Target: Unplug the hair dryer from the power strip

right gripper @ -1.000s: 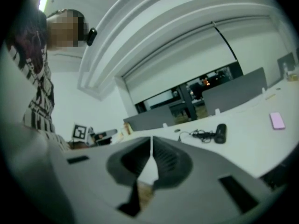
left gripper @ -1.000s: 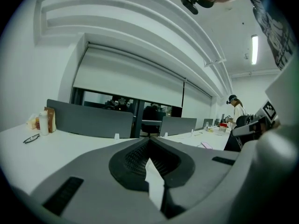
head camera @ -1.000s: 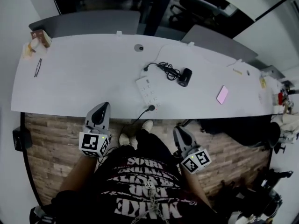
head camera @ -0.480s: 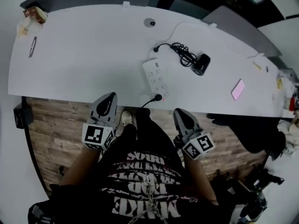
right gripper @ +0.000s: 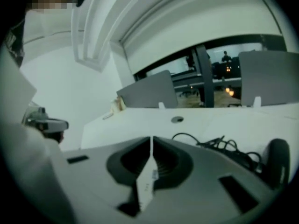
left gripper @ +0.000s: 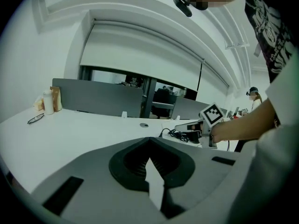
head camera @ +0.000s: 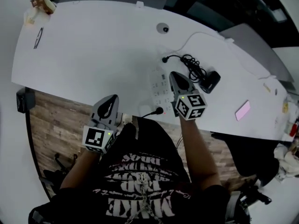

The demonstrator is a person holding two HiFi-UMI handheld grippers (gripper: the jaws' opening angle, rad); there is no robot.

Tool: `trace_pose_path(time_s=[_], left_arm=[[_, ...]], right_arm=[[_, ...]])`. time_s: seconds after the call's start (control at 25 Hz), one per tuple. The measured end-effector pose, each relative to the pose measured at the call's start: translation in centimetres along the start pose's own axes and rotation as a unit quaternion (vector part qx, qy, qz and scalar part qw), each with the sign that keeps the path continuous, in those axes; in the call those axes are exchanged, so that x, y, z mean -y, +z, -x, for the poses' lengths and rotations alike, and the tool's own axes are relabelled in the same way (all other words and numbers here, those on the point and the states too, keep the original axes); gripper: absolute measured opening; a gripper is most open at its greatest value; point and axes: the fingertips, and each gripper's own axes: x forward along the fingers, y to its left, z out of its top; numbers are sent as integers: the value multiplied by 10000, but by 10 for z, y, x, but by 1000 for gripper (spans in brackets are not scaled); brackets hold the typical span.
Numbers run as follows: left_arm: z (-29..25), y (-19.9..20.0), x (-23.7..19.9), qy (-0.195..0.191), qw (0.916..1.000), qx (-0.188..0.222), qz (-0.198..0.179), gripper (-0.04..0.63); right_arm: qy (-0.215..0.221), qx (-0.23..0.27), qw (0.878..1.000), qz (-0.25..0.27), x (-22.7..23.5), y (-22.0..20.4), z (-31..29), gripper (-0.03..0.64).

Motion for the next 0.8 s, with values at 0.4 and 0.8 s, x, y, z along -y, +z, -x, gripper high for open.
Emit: trace_pose_path(time_s=[0.4, 0.8], left_arm=[[12, -4, -19, 603, 9979, -221, 107, 21], [-5, -23, -2, 248, 9992, -302, 108, 21]], right_arm=[[-273, -718, 9921, -990, 53, -23, -88, 178], [504, -380, 9878, -1425, 51, -13, -93, 80]])
